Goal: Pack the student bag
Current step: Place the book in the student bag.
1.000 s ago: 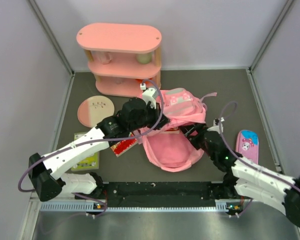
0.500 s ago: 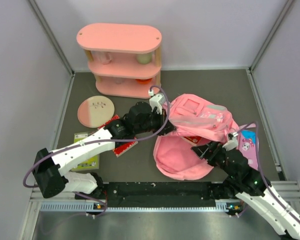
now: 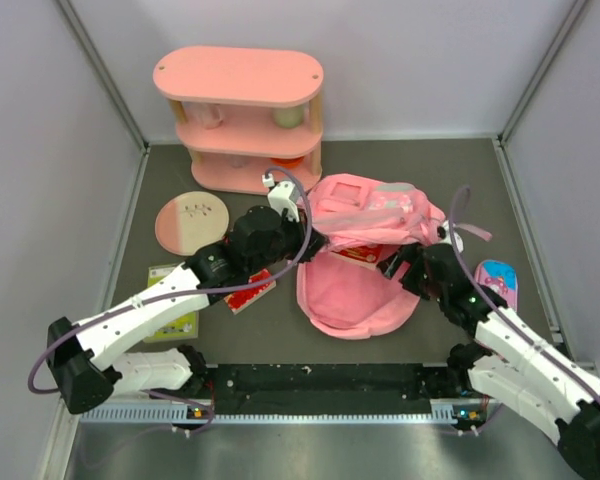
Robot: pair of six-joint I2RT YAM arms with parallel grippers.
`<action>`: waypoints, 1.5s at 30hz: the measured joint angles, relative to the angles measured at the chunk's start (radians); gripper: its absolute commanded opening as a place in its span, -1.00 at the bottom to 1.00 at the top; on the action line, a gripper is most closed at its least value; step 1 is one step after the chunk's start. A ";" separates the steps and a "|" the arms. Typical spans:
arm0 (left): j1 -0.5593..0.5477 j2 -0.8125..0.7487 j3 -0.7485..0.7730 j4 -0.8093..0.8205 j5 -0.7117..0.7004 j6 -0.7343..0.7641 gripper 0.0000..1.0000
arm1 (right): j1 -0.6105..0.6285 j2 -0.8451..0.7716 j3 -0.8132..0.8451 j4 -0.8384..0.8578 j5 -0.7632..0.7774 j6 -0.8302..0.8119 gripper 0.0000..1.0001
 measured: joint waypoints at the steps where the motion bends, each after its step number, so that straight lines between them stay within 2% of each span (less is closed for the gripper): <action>1: 0.000 0.000 0.000 0.001 -0.005 0.002 -1.00 | -0.015 0.031 0.009 0.018 -0.009 -0.011 0.78; 6: 0.001 0.050 0.000 0.011 -0.007 -0.004 -1.00 | -0.109 0.095 0.029 0.042 -0.138 -0.074 0.78; 10: 0.003 0.118 0.001 0.036 -0.011 -0.027 -1.00 | -0.130 0.071 0.031 0.023 -0.245 -0.094 0.81; 17: 0.004 0.169 0.018 0.042 -0.009 -0.052 -1.00 | -0.132 -0.116 -0.060 -0.002 -0.537 -0.093 0.81; 23: 0.005 0.212 0.026 0.029 -0.008 -0.053 -1.00 | -0.132 -0.354 -0.077 -0.014 -0.692 -0.087 0.80; 24: 0.005 0.216 0.027 0.029 -0.008 -0.053 -0.94 | -0.132 -0.380 -0.075 -0.014 -0.708 -0.081 0.79; 25: 0.005 0.217 0.027 0.028 -0.008 -0.053 -0.66 | -0.132 -0.395 -0.071 -0.019 -0.718 -0.073 0.79; 26: 0.005 0.217 0.027 0.026 -0.007 -0.053 -0.07 | -0.132 -0.402 -0.068 -0.018 -0.723 -0.069 0.79; 27: 0.006 0.217 0.027 0.025 -0.005 -0.054 0.16 | -0.132 -0.404 -0.059 -0.027 -0.724 -0.062 0.79; 29: 0.008 0.214 0.027 0.008 -0.006 -0.054 0.51 | -0.132 -0.399 -0.039 -0.042 -0.718 -0.055 0.78; 31: 0.012 0.202 0.022 -0.021 -0.013 -0.057 0.73 | -0.132 -0.386 -0.003 -0.055 -0.705 -0.056 0.77; 35: 0.012 0.061 -0.058 -0.072 -0.088 -0.074 0.98 | -0.132 -0.326 0.092 -0.030 -0.697 -0.052 0.77; 40: 0.020 -0.240 -0.140 -0.158 -0.249 -0.104 0.98 | -0.126 -0.232 0.166 0.115 -0.738 -0.014 0.76; 44: 0.021 -0.375 -0.147 -0.241 -0.365 -0.126 0.98 | -0.074 -0.175 0.173 0.203 -0.737 0.016 0.77; 45: 0.023 -0.389 -0.153 -0.258 -0.384 -0.134 0.98 | -0.025 -0.161 0.174 0.213 -0.727 0.016 0.76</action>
